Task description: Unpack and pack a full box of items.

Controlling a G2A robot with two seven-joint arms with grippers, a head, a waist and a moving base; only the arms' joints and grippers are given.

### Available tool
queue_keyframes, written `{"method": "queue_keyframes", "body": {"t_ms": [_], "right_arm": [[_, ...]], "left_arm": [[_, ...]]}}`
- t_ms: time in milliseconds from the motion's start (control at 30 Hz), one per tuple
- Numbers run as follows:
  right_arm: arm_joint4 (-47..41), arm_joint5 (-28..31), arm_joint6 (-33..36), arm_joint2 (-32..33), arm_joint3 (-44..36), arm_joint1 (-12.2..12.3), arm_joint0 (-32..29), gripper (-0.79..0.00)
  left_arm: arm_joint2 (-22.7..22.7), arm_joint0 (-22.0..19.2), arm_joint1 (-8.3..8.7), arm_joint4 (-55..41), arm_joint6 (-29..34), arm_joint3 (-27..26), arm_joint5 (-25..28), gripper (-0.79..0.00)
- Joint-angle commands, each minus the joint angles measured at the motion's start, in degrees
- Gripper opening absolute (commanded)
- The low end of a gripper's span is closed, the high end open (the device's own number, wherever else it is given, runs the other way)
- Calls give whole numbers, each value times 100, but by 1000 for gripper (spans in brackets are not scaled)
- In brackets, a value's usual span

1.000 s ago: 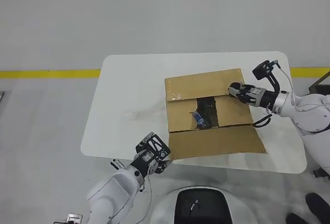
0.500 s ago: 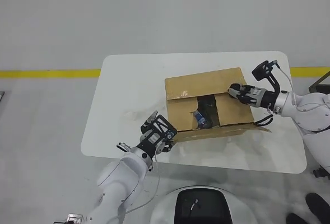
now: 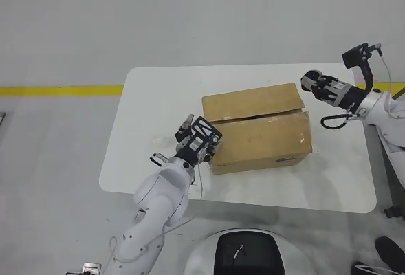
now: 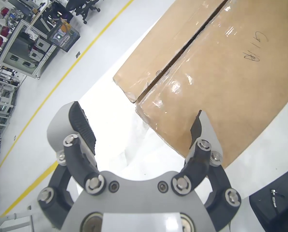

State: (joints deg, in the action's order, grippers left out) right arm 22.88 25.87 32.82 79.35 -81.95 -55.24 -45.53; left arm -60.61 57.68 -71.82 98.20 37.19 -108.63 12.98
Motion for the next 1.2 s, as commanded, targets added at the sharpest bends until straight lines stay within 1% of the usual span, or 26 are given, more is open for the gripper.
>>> {"method": "queue_keyframes", "body": {"t_ms": [0,33,133,200,267,300,400,500,567,900,1000,1067,1167], "right_arm": [[66,72,-94,-8,-100,0,-12,-785],[54,91,-154,-44,-151,-9,-26,-785],[421,120,-290,-283,-322,-37,-96,-785],[684,-92,-441,-497,-403,-75,-160,-785],[1356,-204,-714,-755,-546,-108,-208,-785],[1526,-343,-896,-863,-527,-134,-243,-785],[1894,-654,-1237,-1195,-455,-215,-262,-785],[2088,-782,-1328,-1425,-265,-275,-232,-785],[1968,-819,-1303,-1504,-137,-313,-199,-785],[2000,-762,-1281,-1592,17,-392,-70,-785],[1971,-760,-1246,-1596,11,-409,-82,-785],[1970,-761,-1238,-1589,10,-418,-84,-785],[1937,-753,-1209,-1579,11,-432,-90,-785]], "left_arm": [[65,-8,-22,66,-2,62,-96,0],[73,-3,-34,33,-6,73,-155,0],[117,-4,-52,222,-3,88,-244,0],[118,-7,-65,213,-6,98,-245,0],[119,-7,-74,243,-34,111,-231,0],[101,-14,-79,237,-37,130,-236,0],[20,-37,-91,182,-29,178,-240,0],[-106,-41,-94,114,10,145,-207,0],[-193,-25,-90,80,42,102,-173,0],[-193,-25,-90,80,42,102,-173,0],[-307,112,-61,390,-159,12,-202,0],[-421,199,-39,686,-238,-80,-286,0],[-675,378,-15,1104,-238,-169,-675,0]]}}
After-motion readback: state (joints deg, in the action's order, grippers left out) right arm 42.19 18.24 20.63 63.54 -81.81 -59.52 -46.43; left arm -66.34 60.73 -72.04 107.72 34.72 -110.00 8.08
